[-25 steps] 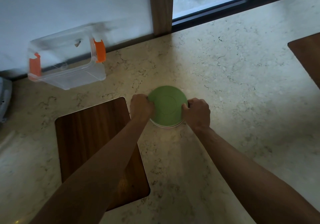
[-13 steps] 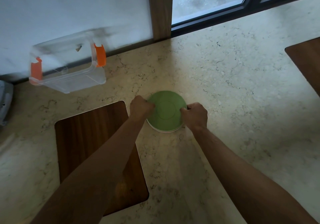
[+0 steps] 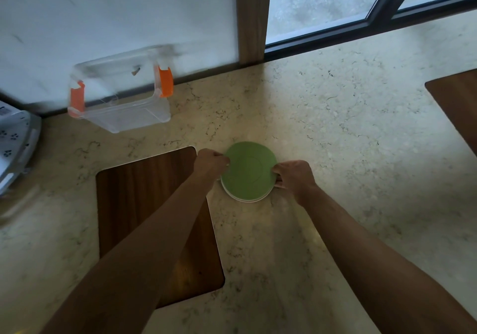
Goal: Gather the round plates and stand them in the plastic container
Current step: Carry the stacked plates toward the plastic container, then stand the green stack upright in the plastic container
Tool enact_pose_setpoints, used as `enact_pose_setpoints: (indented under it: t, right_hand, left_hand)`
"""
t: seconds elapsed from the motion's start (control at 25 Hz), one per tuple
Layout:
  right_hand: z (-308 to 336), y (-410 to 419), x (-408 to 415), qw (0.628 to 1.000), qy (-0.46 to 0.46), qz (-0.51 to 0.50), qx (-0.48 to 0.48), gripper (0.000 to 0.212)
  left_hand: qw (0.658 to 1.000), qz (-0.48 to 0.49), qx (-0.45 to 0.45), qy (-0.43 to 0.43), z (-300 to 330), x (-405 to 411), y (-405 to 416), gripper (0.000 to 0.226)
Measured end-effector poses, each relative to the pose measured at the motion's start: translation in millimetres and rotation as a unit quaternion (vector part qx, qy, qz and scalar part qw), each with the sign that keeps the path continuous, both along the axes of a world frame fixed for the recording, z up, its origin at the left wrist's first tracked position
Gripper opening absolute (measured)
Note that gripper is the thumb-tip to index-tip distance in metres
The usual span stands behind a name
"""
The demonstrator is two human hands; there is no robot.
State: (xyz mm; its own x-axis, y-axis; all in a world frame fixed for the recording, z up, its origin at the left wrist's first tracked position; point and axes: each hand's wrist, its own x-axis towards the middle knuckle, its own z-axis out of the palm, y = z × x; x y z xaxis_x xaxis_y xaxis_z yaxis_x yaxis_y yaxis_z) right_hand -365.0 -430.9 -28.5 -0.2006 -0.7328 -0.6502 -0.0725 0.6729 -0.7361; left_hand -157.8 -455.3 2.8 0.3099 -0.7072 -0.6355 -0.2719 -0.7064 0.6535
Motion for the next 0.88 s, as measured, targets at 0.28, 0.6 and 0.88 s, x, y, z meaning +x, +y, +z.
enact_pose_setpoints:
  t: [0.28, 0.6, 0.88]
  right_hand:
    - [29, 11, 32, 0.998, 0.025, 0.056, -0.016, 0.009]
    - [79, 27, 88, 0.989, 0.048, 0.119, -0.077, 0.005]
    - [126, 41, 145, 0.980, 0.048, 0.146, -0.124, 0.013]
  left_hand:
    - [1.000, -0.001, 0.001, -0.011, 23, 39, 35, 0.013]
    - [0.994, 0.104, -0.020, 0.041, 78, 90, 77, 0.027]
    - [0.985, 0.125, -0.096, 0.068, 124, 146, 117, 0.019]
